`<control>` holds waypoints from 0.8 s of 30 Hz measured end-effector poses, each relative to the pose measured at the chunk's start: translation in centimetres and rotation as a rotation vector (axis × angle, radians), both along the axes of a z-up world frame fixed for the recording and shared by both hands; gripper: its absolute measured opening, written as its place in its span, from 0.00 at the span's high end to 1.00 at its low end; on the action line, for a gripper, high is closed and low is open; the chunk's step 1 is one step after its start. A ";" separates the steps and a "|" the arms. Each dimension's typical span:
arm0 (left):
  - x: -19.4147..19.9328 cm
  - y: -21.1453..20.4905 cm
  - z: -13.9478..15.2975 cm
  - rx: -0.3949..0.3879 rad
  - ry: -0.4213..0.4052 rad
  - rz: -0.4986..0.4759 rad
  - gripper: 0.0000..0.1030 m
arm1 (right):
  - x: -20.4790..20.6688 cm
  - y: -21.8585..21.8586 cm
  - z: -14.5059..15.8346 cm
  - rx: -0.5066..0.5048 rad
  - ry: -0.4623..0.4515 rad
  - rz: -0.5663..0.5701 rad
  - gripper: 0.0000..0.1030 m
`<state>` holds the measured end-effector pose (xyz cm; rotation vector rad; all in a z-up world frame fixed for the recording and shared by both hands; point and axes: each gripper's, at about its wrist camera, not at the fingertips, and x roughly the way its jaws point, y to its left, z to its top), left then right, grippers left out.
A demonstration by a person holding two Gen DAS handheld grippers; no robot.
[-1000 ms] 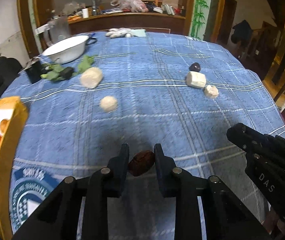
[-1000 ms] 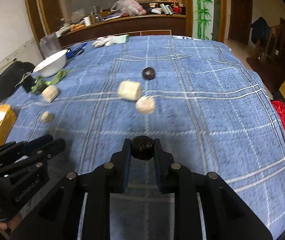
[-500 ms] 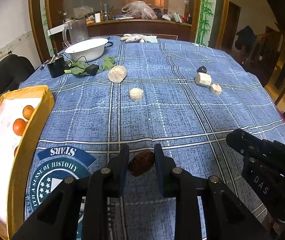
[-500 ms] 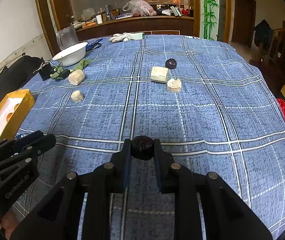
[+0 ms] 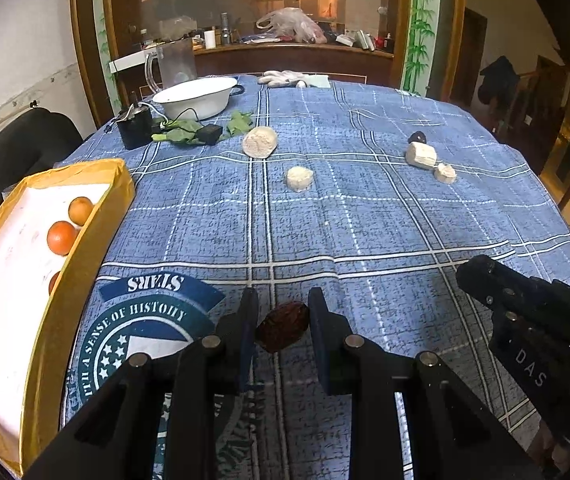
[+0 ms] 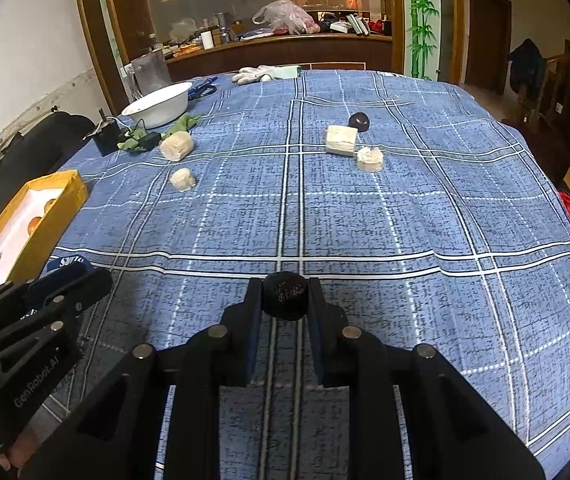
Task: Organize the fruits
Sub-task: 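Carry the plum and date over the white tray with both grippers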
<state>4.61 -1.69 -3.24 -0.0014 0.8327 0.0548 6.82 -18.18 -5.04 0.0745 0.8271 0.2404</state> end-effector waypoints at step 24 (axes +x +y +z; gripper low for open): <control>-1.0 0.5 -0.4 0.020 -0.014 0.010 0.76 | -1.3 1.3 0.1 0.003 -0.043 0.027 0.78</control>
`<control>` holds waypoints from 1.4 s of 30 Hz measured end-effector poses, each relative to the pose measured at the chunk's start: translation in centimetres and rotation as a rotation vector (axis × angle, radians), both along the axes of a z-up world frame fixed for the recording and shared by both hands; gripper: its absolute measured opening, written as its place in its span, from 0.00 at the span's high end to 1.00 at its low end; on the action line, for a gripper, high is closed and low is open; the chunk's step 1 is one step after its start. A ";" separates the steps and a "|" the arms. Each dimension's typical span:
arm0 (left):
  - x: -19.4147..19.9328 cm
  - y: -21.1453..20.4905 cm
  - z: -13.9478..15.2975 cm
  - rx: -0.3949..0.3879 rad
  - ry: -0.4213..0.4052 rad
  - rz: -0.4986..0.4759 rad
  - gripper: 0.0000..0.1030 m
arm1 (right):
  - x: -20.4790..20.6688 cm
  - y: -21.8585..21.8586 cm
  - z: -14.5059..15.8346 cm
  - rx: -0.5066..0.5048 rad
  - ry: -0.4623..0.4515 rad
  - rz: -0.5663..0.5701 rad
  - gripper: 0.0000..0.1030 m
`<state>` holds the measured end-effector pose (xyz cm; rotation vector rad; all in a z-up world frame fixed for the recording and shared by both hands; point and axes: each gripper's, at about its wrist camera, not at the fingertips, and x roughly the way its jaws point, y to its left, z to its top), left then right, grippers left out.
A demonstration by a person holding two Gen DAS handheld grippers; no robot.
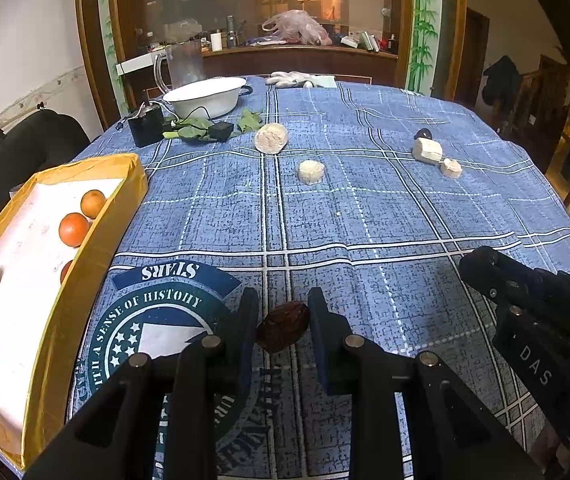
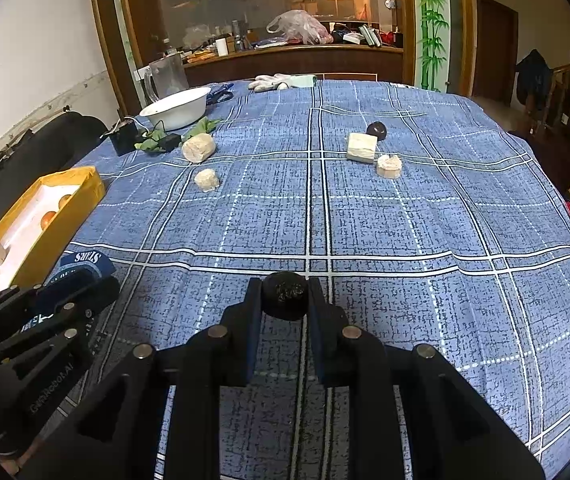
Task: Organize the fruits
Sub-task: 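Carry the plum and date over the white tray with both grippers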
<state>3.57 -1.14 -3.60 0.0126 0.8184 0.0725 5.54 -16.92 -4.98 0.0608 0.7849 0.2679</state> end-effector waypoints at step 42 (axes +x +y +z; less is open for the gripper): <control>-3.0 6.1 2.9 0.004 -0.057 0.134 0.76 | -1.2 3.1 2.2 -0.013 -0.057 0.063 0.77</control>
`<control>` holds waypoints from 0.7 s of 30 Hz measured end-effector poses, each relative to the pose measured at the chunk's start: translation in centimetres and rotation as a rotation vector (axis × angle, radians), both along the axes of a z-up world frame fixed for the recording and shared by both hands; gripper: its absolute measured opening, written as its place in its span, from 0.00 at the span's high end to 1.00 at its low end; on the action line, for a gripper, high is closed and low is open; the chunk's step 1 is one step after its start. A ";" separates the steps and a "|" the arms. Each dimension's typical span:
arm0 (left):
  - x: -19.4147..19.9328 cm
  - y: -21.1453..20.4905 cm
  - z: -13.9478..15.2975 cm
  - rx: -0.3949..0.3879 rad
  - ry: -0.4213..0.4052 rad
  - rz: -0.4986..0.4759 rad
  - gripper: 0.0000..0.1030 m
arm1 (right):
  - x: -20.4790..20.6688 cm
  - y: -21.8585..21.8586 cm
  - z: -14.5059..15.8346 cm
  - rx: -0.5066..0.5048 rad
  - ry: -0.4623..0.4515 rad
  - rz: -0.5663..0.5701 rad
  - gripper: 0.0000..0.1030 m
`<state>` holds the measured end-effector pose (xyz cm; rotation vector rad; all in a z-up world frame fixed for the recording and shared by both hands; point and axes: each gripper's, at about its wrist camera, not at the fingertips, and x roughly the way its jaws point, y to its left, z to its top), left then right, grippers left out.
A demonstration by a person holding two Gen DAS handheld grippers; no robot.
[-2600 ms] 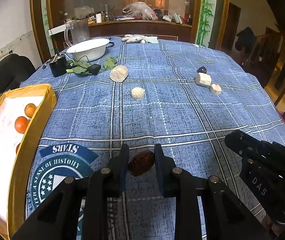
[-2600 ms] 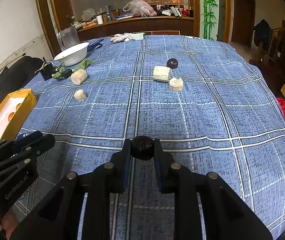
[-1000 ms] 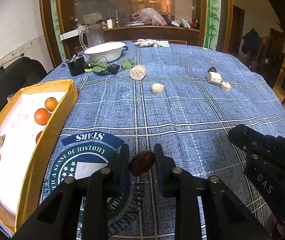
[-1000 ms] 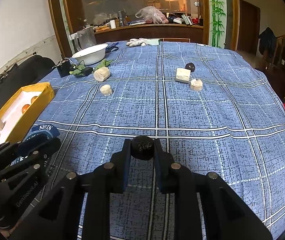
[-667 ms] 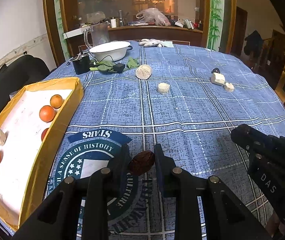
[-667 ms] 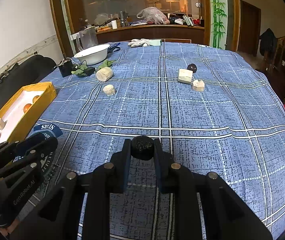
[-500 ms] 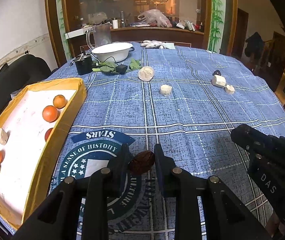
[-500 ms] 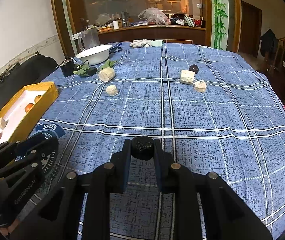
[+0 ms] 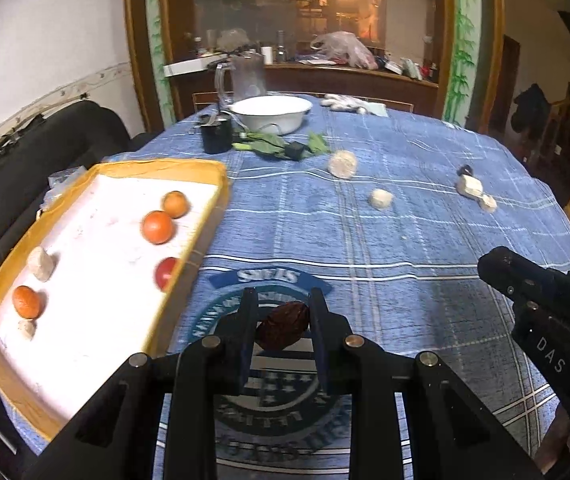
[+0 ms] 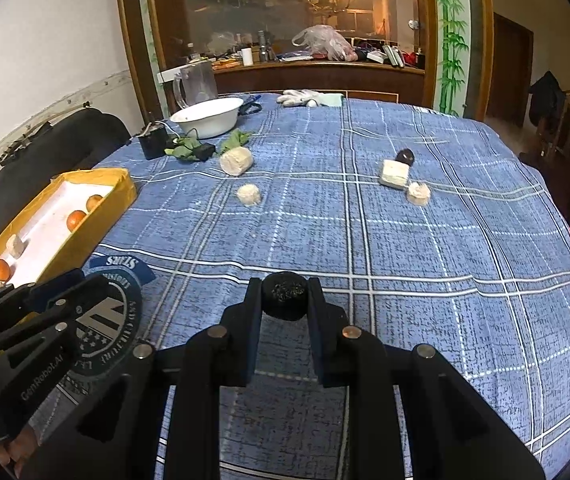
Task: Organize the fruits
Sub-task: 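Carry the plum and date over the white tray with both grippers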
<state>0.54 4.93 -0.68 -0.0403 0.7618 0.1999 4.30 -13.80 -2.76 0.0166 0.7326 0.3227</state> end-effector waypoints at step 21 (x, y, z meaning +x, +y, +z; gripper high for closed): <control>-2.9 12.0 0.5 -0.005 0.019 0.300 0.76 | 0.2 11.1 3.2 0.007 -0.043 0.274 0.77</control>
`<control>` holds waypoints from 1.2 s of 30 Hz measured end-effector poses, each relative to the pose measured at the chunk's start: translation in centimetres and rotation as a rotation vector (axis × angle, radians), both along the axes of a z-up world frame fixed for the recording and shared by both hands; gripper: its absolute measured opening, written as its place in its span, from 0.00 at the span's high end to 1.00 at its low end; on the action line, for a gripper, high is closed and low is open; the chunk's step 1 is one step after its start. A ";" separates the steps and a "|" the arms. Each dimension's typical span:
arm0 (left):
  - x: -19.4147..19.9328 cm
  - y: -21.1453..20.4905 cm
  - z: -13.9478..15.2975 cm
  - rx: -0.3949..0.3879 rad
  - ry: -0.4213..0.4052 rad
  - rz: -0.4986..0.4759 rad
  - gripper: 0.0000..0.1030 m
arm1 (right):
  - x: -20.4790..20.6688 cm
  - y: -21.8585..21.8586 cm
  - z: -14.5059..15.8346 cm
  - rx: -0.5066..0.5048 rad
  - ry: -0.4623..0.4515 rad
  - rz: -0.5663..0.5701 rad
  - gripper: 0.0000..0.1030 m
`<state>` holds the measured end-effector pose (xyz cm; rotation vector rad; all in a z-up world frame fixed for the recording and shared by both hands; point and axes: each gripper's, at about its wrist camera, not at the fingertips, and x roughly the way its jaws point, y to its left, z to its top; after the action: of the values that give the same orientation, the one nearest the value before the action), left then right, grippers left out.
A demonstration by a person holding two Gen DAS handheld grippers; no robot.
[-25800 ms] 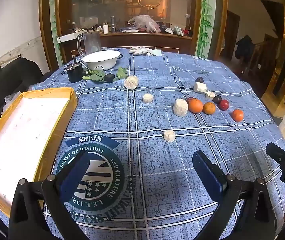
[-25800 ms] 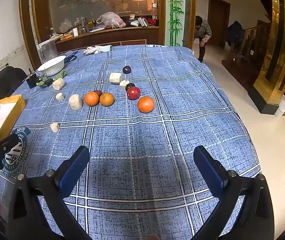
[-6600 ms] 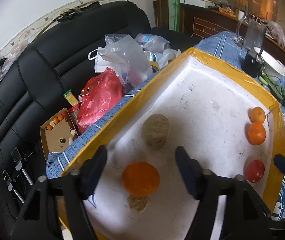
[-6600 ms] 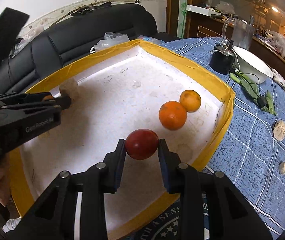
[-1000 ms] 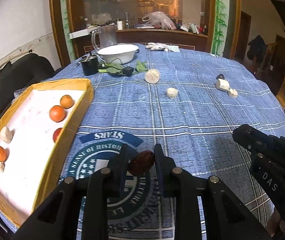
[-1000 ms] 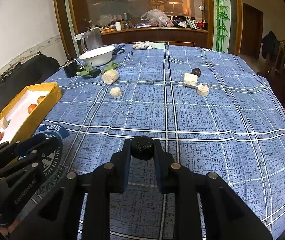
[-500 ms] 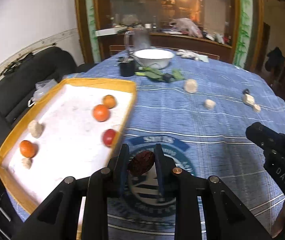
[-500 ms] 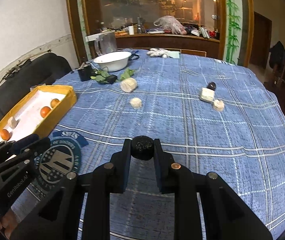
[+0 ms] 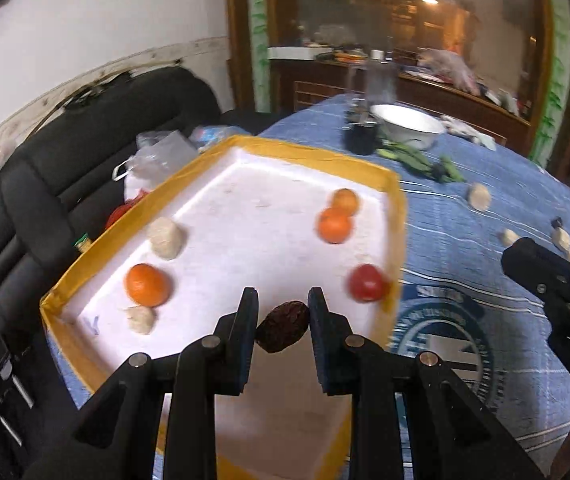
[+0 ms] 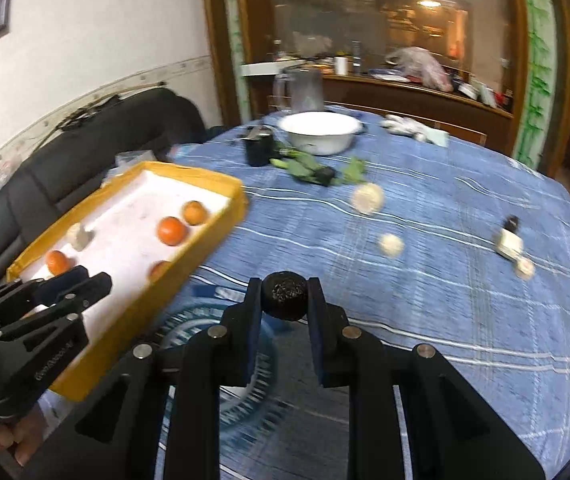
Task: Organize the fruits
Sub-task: 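Carry the plum and date over the white tray with both grippers, then open both grippers to drop the plum and date into the tray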
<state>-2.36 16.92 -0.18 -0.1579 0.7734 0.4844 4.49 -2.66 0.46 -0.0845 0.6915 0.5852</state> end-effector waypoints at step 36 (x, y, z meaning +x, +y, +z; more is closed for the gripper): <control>-0.2 5.7 -2.8 -0.040 0.106 0.103 0.76 | 1.8 15.6 -2.2 -0.026 0.095 0.292 0.77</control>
<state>-2.56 22.58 -2.98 -0.2117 0.8819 0.5784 6.25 12.90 -1.79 -0.1853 0.7851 0.8647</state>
